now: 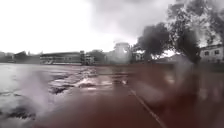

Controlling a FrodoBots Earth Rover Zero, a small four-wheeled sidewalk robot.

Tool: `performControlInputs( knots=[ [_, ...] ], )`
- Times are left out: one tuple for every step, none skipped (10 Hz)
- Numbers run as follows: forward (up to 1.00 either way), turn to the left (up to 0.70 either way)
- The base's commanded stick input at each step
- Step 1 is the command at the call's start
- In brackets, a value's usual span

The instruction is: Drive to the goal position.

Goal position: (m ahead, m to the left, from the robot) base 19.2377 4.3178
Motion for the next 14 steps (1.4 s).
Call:
performControlInputs(
  knots=[
    [0.45,0.00],
    [0.45,0.00],
    [0.45,0.00],
    [0.45,0.00],
    [0.45,0.00],
    [0.45,0.00],
    [0.45,0.00],
    [0.45,0.00],
    [0.45,0.00],
    [0.45,0.00],
    [0.45,0.00],
    [0.45,0.00],
    [0.45,0.00],
    [0.45,0.00]
  ],
)
